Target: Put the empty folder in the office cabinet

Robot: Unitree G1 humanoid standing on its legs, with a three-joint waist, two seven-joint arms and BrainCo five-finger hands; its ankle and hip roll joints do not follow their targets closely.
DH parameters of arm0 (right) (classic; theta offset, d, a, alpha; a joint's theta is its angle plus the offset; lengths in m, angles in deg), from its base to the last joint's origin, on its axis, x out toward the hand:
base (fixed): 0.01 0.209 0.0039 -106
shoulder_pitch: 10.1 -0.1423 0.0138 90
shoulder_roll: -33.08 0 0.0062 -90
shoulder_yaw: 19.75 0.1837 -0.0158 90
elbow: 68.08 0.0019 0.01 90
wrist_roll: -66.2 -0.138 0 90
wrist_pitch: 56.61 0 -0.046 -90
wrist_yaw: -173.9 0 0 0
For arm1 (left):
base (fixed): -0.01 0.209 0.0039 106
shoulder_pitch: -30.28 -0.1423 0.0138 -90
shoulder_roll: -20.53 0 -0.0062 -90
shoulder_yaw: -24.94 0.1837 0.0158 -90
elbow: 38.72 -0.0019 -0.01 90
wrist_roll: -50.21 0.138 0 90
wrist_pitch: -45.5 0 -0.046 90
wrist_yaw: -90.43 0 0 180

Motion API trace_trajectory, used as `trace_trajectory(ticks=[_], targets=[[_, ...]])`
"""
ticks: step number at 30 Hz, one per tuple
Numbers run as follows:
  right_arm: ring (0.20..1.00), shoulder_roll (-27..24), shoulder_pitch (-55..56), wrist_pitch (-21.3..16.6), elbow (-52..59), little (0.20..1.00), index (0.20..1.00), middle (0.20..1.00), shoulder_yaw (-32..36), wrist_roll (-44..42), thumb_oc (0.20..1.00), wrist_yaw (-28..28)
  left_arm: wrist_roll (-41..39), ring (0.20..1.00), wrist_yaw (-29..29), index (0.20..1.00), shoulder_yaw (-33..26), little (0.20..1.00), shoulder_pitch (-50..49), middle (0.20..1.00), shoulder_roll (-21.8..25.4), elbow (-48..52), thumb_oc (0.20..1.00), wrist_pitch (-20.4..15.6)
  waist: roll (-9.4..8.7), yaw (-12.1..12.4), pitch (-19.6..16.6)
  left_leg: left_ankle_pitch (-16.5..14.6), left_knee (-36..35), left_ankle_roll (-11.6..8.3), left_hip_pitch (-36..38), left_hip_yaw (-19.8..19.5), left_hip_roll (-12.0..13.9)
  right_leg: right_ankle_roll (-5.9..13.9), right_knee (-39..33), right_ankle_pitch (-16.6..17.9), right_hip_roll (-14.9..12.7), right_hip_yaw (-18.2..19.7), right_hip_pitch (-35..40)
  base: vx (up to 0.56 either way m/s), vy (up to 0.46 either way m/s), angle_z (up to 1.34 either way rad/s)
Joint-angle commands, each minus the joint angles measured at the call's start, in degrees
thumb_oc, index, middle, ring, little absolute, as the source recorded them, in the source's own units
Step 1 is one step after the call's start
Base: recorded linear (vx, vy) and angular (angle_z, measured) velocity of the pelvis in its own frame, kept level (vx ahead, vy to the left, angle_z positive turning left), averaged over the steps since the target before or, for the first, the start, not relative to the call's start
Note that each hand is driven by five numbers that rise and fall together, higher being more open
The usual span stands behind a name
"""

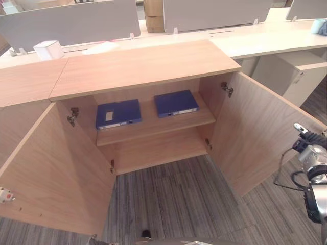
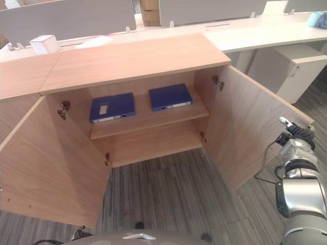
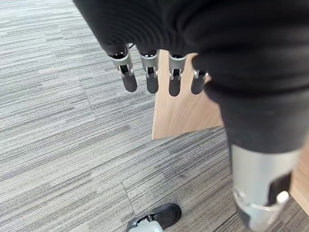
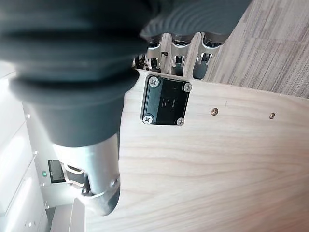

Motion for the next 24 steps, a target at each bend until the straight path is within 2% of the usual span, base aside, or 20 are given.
trace_trajectory(ticks=[1,8,9,10,11,12,13,16,18,24], targets=[[1.0,4.0,-9.5,-3.1,4.9,1.0,1.0,1.0,-6.9,0.5,1.0,5.4,0.6,1.0,-0.5,1.0,3.0,1.0,4.0,1.0,1.7,0.7,1.0,-1.6,-0.34,2.1,-0.1,-6.5,-0.4,2.17,0.4,-0.8,-3.1,-1.46,0.1,-7.2,2.9,0.4,0.2,0.0,-0.03,-0.05],[1.0,10.5,-7.6,-3.3,12.9,1.0,1.0,1.0,-11.0,-1.7,1.0,8.0,1.0,1.0,-0.8,1.0,3.6,1.0,4.1,1.0,1.4,1.3,1.0,-1.8,-0.1,2.7,0.0,-6.0,-0.4,2.0,0.0,-1.6,-3.1,-1.93,0.1,-7.3,3.0,-0.3,0.6,0.0,-0.006,-0.02],[1.0,13.8,-4.2,-0.7,19.1,1.0,1.0,1.0,-16.1,-0.4,1.0,11.3,2.0,1.0,-0.9,1.0,3.5,1.0,4.7,1.0,1.2,0.9,1.0,-1.7,-0.33,2.4,0.1,-5.9,-0.4,1.94,0.1,-1.4,-3.0,-2.1,0.1,-7.2,3.1,-0.2,0.5,0.0,-0.012,-0.04],[1.0,13.8,-4.1,-0.6,19.2,1.0,1.0,1.0,-16.2,-0.3,1.0,11.2,2.1,1.0,-1.0,1.0,3.5,1.0,4.6,1.0,1.1,0.9,1.0,-1.7,-0.32,2.3,0.1,-5.9,-0.4,1.94,0.1,-1.4,-3.0,-2.1,0.1,-7.3,3.1,-0.3,0.6,0.0,0.0,0.0],[1.0,14.4,-2.7,1.4,24.7,1.0,1.0,1.0,-21.1,1.4,1.0,14.6,2.5,1.0,-0.9,1.0,3.4,1.0,4.9,1.0,1.0,0.9,1.0,-1.7,-0.46,2.2,0.4,-6.0,-0.4,1.88,0.4,-1.3,-3.0,-2.18,0.1,-7.3,3.2,-0.2,0.8,0.0,-0.01,-0.11],[1.0,13.3,0.9,5.6,41.8,1.0,1.0,1.0,-32.8,3.4,1.0,23.4,4.0,1.0,0.0,1.0,2.8,1.0,5.1,1.0,0.6,0.9,1.0,-1.5,-0.83,1.6,0.6,-5.9,-0.4,1.64,0.4,-1.3,-2.8,-2.35,0.1,-7.6,3.2,-0.1,0.8,0.0,-0.009,-0.15],[1.0,13.2,0.9,5.6,41.8,1.0,1.0,1.0,-32.8,3.3,1.0,23.3,4.0,1.0,0.0,1.0,2.8,1.0,5.1,1.0,0.5,0.9,1.0,-1.5,-0.82,1.5,0.5,-5.7,-0.4,1.66,0.2,-1.3,-2.9,-2.35,0.1,-7.5,3.2,-0.1,0.6,-0.01,-0.004,-0.23],[1.0,8.5,7.1,5.9,56.6,1.0,1.0,1.0,-41.5,-0.3,1.0,30.0,5.3,1.0,1.0,1.0,1.2,1.0,5.1,1.0,0.3,2.6,1.0,-1.6,-1.0,0.8,0.9,-5.7,-0.4,1.41,-0.1,-1.5,-2.7,-2.41,0.1,-7.9,3.2,-0.4,0.5,-0.01,0.003,-0.14],[1.0,7.4,11.2,5.5,59.9,1.0,1.0,1.0,-42.3,-0.8,1.0,31.3,6.5,1.0,1.0,1.0,0.3,1.0,5.1,1.0,0.6,3.2,1.0,-1.8,-1.1,0.7,1.1,-5.8,-0.4,1.43,-0.2,-1.6,-2.6,-2.43,0.1,-7.9,3.1,-0.6,0.5,-0.01,-0.008,0.25],[1.0,12.6,23.1,4.9,57.1,1.0,1.0,1.0,-39.7,0.7,1.0,30.9,7.9,1.0,0.3,1.0,-1.4,1.0,5.0,1.0,1.0,2.6,1.0,-2.0,-1.14,0.3,1.0,-6.0,-0.4,1.52,-0.3,-1.8,-2.5,-2.52,0.1,-7.9,2.9,-0.8,0.5,0.0,0.001,0.26]])
